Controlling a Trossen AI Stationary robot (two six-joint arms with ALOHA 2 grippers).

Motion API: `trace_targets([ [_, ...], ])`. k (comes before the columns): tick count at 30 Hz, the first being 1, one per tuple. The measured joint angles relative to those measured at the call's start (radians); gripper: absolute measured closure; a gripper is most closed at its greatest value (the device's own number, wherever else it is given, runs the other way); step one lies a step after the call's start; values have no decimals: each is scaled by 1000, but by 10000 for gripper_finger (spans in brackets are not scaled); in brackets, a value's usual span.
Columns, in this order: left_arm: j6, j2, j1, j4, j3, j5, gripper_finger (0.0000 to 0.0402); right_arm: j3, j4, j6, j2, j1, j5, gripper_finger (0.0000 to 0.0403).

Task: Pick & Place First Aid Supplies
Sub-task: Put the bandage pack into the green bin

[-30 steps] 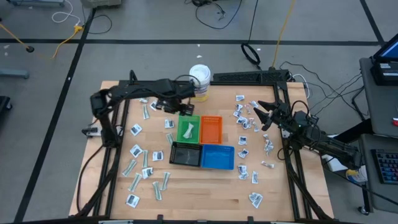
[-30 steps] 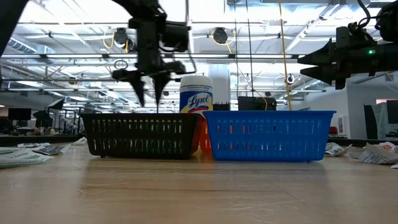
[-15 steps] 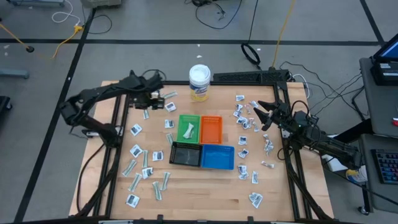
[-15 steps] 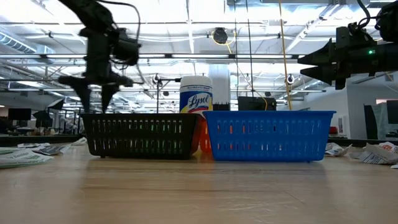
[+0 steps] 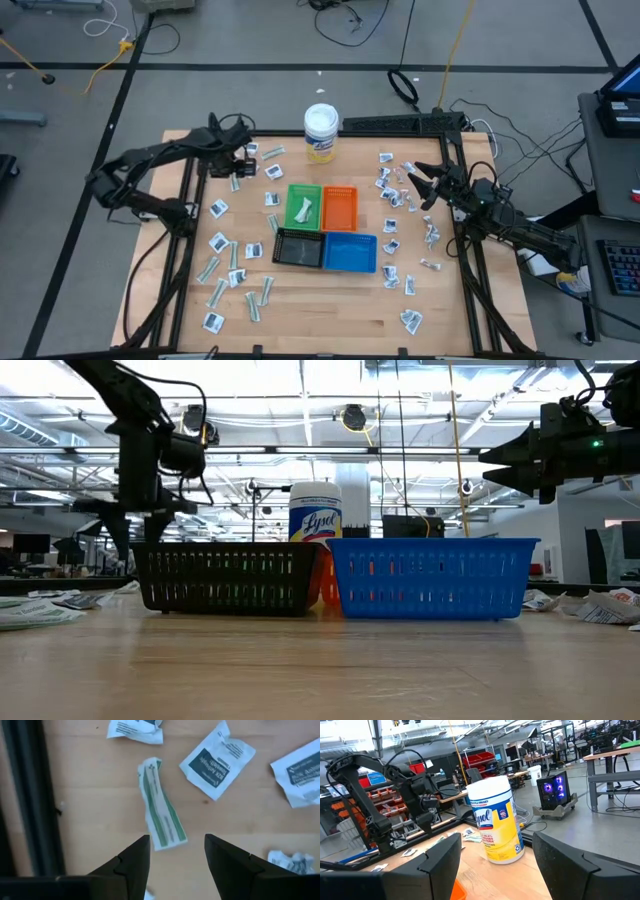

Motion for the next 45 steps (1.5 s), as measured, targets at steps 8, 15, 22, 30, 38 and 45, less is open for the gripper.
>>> trace_targets([
  [8, -50, 55, -2, 144, -65, -123, 202, 0, 0, 0, 0, 0, 0, 160],
  [15, -50, 108, -2, 236, -99, -187, 220, 0, 0, 0, 0, 0, 0, 160],
  [22, -65, 121, -2, 262, -134, -222, 241, 0, 0, 0, 0, 0, 0, 160],
  [30, -68, 121, -2, 287, -134, -191, 321, 0, 0, 0, 0, 0, 0, 160],
  [38, -52, 120, -2, 290, -134, -169, 394, 0, 0, 0, 0, 0, 0, 161],
  [45, -50, 68, -3, 248, -125, -88, 399, 0, 0, 0, 0, 0, 0, 161],
])
